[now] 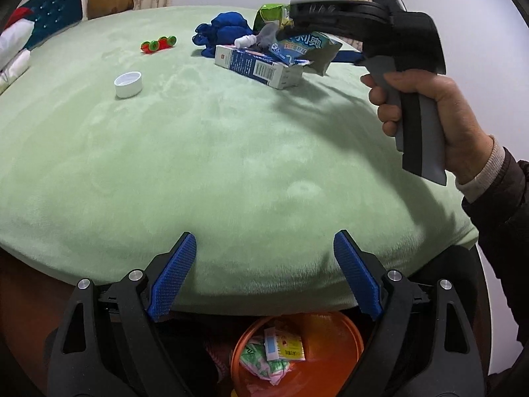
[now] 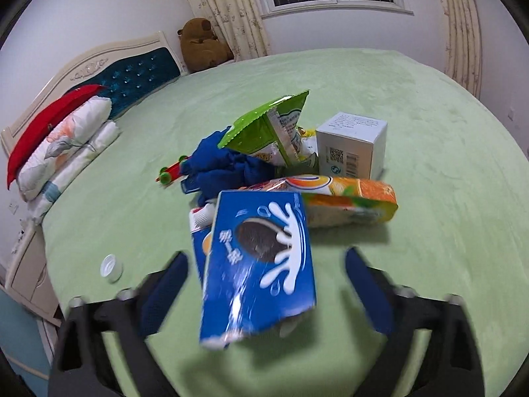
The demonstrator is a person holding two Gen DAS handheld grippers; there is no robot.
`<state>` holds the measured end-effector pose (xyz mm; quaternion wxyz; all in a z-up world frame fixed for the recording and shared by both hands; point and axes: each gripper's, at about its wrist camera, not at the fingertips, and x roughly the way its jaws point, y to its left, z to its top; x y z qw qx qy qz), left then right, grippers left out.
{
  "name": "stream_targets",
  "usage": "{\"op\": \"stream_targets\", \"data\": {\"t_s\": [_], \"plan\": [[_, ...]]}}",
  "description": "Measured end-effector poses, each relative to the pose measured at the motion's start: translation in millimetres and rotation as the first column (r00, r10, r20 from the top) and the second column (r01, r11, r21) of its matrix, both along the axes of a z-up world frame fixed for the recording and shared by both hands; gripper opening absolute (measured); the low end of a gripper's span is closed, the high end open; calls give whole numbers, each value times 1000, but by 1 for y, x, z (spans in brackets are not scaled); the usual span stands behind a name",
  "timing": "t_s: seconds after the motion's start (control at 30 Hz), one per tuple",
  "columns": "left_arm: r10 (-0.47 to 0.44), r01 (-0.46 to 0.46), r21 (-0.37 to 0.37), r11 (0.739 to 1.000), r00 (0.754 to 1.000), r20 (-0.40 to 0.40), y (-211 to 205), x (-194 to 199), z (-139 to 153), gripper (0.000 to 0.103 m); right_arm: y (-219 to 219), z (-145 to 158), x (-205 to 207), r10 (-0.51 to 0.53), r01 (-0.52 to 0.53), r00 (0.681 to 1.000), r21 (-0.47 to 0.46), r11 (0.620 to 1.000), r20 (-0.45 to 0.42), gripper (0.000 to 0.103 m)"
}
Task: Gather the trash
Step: 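Grasp the blue cookie box with the right tool while the left tool grasps a blue-white box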
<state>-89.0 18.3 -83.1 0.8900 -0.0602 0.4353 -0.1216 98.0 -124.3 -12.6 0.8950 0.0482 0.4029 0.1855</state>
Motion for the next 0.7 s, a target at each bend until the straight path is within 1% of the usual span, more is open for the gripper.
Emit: {"op": "stream_targets", "data": {"t_s": [0.03, 0.07, 0.2, 0.27, 0.33, 0.5, 0.57, 0.7], "plan": [[2, -2, 3, 1000, 1000, 4, -1, 2, 2, 83, -3, -1, 0, 5, -5, 1000, 17, 1000, -15, 49], [2, -2, 6, 1000, 1000, 10, -2, 4, 4, 83, -6, -1, -2, 8, -8, 1000, 30, 1000, -10, 48], [12, -12, 12, 1000, 1000, 20, -6, 17, 10, 83, -33, 13, -29, 15, -18, 999, 73, 997, 46, 46], [27, -27, 5, 1000, 999, 22, -9, 29, 14, 83, -58, 21, -49, -6, -3, 996, 96, 995, 92, 46], [41, -41, -10, 999, 999, 18, -16, 42, 17, 83, -78, 27, -65, -27, 14, 991, 98, 995, 133, 46], [121, -120, -59, 991, 993, 5, -37, 84, 25, 83, -122, 25, -91, -74, 56, 977, 97, 994, 198, 47], [171, -171, -43, 984, 985, 6, -48, 105, 29, 83, -136, 21, -97, -96, 76, 971, 99, 992, 218, 47], [249, -249, -20, 968, 968, 6, -66, 144, 35, 83, -165, 12, -104, -143, 106, 965, 171, 980, 221, 47]]}}
